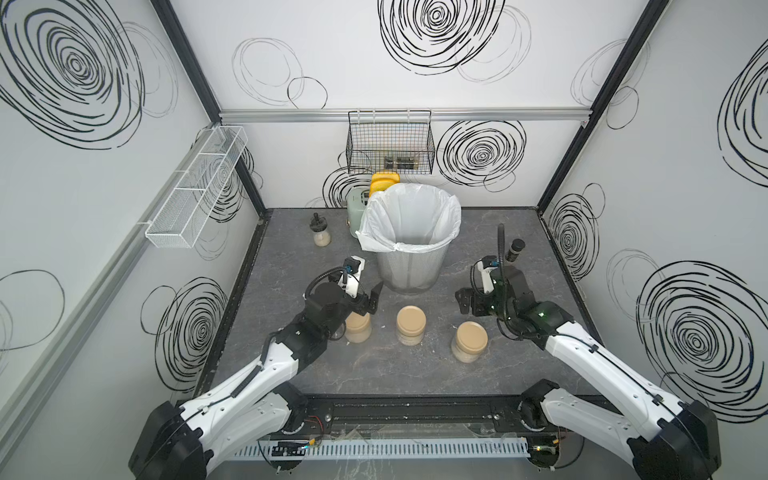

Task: Empty moldy rice from jars
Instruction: Pick up the jar from the center of the board.

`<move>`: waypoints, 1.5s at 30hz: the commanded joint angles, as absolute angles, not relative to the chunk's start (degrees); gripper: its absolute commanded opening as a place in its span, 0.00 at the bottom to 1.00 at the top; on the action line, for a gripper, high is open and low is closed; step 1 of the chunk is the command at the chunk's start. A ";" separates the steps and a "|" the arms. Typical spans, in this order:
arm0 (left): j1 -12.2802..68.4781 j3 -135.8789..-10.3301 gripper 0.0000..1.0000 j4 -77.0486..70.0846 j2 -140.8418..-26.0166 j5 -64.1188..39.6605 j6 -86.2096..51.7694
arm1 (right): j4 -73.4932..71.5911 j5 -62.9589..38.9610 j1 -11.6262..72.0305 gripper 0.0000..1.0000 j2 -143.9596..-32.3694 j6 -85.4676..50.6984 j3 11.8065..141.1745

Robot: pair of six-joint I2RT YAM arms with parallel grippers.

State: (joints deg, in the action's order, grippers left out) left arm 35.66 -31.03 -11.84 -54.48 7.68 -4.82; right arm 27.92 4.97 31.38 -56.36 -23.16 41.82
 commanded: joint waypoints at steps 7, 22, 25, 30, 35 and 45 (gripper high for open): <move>40.43 -35.81 0.96 -11.91 -57.14 5.48 -4.26 | 42.76 3.49 38.23 0.98 -58.53 -29.71 44.42; 42.35 -35.21 0.96 -14.06 -57.72 3.19 -3.16 | 50.68 4.81 42.69 0.98 -63.57 -31.91 46.12; 42.72 -35.46 0.96 -13.36 -57.85 3.34 -3.12 | 51.06 4.92 43.82 0.98 -64.96 -32.95 46.14; 43.08 -34.63 0.96 -14.17 -57.45 3.17 -3.52 | 51.81 5.76 45.53 0.98 -68.06 -33.68 46.53; 43.22 -34.63 0.96 -14.12 -57.74 3.51 -3.65 | 52.12 7.17 46.86 0.99 -69.76 -34.05 46.91; 43.79 -34.15 0.96 -14.76 -58.13 2.94 -4.39 | 52.33 8.56 46.76 0.98 -70.87 -34.09 48.34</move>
State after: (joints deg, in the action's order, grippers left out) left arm 43.38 -34.28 -11.84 -57.87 3.66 -3.92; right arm 50.81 7.29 46.48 -70.57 -33.06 46.96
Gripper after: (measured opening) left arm 0.962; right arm 0.982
